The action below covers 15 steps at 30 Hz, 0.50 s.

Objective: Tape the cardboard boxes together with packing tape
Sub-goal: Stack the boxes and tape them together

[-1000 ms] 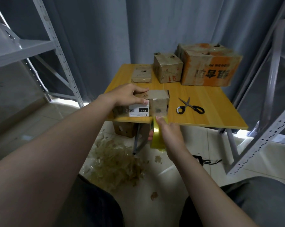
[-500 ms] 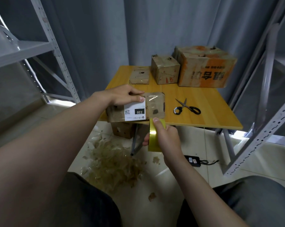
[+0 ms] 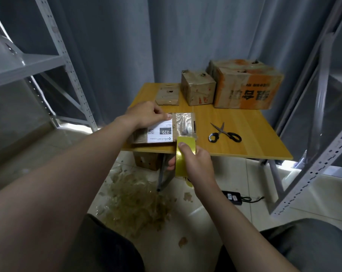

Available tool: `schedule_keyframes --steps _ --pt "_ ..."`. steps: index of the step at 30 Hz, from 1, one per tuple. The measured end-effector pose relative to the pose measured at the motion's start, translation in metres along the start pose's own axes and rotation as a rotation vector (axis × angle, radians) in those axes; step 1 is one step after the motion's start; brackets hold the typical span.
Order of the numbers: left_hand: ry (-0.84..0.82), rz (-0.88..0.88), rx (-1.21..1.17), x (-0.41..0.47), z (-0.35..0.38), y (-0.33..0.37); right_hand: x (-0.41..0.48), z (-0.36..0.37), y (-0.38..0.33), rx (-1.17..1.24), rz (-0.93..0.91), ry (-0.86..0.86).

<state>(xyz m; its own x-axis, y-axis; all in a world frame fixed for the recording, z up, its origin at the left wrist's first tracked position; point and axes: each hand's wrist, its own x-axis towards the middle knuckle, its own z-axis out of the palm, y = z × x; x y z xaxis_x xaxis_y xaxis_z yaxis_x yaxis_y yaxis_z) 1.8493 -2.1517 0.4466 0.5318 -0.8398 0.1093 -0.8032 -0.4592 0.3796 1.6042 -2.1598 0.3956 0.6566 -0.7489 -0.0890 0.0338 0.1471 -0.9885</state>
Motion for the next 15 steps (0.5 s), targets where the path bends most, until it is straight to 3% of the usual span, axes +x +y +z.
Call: schedule_keyframes --steps 4,7,9,12,15 --pt "0.137 -0.020 0.027 -0.004 0.009 0.000 0.006 0.002 0.005 0.012 -0.002 0.031" --pt "0.285 0.083 -0.215 -0.009 0.016 0.004 0.009 0.003 0.007 0.025 -0.013 0.039" --pt "0.292 0.184 -0.332 -0.013 0.023 0.009 0.012 0.002 0.007 0.032 -0.006 0.034" --pt "0.268 0.226 -0.224 -0.016 0.030 0.013 0.017 0.002 0.004 0.036 0.007 0.022" --pt "0.107 0.241 0.024 -0.020 0.024 0.006 0.024 0.002 -0.001 0.016 0.021 0.009"
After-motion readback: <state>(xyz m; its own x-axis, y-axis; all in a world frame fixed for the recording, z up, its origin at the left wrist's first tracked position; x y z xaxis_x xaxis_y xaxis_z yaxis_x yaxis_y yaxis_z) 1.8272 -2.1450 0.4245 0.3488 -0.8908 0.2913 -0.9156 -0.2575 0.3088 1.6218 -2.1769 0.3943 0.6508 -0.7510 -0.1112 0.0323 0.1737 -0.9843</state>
